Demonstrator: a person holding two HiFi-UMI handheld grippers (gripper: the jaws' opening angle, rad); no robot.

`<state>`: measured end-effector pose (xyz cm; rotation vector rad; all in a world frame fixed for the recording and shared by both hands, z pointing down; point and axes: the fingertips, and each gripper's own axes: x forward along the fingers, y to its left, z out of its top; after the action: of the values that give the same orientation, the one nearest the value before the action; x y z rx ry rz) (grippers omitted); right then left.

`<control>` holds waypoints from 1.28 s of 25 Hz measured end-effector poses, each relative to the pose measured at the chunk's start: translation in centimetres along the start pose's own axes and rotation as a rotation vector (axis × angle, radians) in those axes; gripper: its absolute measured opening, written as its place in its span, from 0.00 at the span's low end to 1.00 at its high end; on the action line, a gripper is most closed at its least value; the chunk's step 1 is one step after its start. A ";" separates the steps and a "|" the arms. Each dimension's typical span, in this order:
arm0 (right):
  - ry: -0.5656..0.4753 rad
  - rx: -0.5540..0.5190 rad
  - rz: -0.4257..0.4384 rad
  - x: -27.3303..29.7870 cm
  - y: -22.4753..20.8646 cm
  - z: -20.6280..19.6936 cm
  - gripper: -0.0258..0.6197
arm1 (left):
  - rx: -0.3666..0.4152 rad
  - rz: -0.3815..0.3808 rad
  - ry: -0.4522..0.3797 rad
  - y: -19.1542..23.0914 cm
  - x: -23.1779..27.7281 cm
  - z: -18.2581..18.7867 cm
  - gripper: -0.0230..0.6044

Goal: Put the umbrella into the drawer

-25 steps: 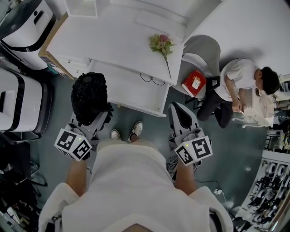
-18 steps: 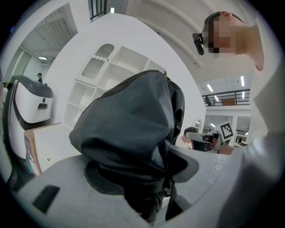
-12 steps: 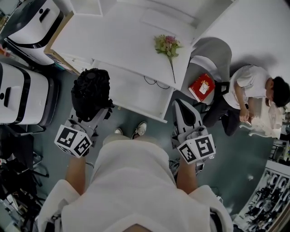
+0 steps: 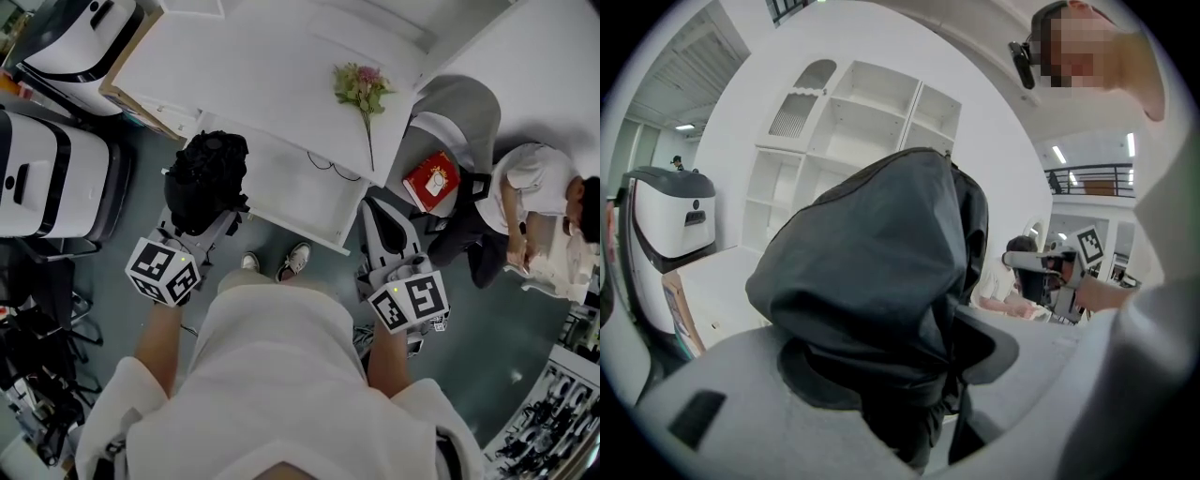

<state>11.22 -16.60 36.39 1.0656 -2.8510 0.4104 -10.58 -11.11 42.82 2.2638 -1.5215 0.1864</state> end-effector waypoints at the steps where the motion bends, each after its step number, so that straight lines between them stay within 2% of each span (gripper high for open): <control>1: 0.002 0.001 0.003 0.1 -0.3 -0.1 0.04 | 0.005 -0.003 0.012 0.0 0.3 -0.3 0.46; 5: 0.010 0.006 0.008 0.3 -1.4 -0.4 0.04 | 0.033 -0.004 0.056 0.5 1.8 -1.3 0.46; 13: 0.020 0.005 0.000 -0.4 -1.9 -0.6 0.04 | 0.144 0.026 0.129 2.3 3.3 -3.1 0.46; 19: 0.045 0.014 0.001 0.0 -3.1 -1.5 0.04 | 0.318 0.012 0.224 3.5 5.7 -4.7 0.46; 27: 0.071 0.017 0.023 0.7 -2.8 -2.4 0.04 | 0.512 -0.075 0.367 4.4 9.0 -7.9 0.46; 32: 0.078 0.016 0.010 0.5 -2.9 -2.5 0.04 | 0.589 -0.169 0.457 4.1 11.3 -10.2 0.47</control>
<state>12.70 -18.34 39.51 1.0146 -2.7905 0.4652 -8.69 -17.98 56.89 2.5116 -1.1188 1.1442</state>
